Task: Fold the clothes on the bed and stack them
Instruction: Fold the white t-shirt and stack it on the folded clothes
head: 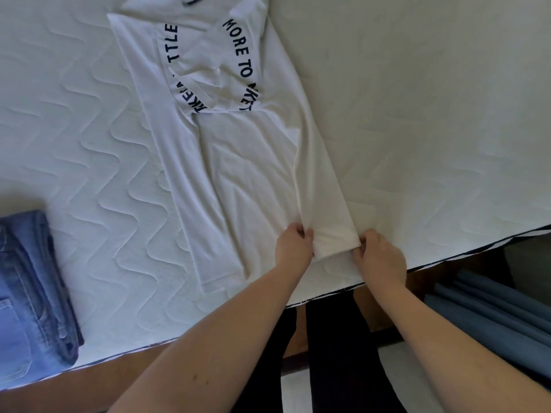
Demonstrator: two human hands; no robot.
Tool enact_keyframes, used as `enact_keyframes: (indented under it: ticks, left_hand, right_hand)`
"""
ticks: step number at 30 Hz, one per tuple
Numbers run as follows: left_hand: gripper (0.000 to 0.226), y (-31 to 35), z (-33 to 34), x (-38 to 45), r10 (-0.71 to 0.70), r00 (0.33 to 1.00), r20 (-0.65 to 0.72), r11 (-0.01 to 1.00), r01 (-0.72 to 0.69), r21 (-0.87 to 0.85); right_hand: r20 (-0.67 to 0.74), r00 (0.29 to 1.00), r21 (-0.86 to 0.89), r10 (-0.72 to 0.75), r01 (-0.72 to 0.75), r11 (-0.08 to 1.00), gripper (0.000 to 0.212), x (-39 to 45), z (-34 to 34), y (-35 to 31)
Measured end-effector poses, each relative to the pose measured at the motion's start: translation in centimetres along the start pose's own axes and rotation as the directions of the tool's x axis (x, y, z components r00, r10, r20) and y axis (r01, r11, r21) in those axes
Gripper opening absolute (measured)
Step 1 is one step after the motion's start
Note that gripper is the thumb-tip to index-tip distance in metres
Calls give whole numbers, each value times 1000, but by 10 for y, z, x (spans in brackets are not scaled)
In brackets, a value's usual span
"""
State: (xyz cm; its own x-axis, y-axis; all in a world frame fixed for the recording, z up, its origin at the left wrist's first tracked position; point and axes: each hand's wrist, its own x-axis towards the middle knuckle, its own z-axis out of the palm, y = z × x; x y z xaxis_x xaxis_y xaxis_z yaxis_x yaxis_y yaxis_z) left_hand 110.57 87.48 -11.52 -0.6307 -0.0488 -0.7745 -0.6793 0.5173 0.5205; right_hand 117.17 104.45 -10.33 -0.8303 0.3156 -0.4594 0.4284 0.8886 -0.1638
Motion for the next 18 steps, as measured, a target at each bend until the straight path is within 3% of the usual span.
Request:
enact_keyframes:
  ticks: [8, 13, 18]
  left_hand:
    - [12, -15, -8, -3, 20, 994, 109, 999, -25, 41]
    - [16, -24, -13, -10, 60, 995, 74, 989, -69, 130]
    - [33, -20, -23, -7, 47, 984, 172, 921, -110, 375]
  right_hand:
    - [52, 992, 141, 115, -121, 983, 19, -5, 5, -11]
    - [-16, 1000, -164, 2, -5, 986, 19, -13, 2, -11]
    - [114, 993, -182, 27, -6, 983, 38, -18, -2, -16]
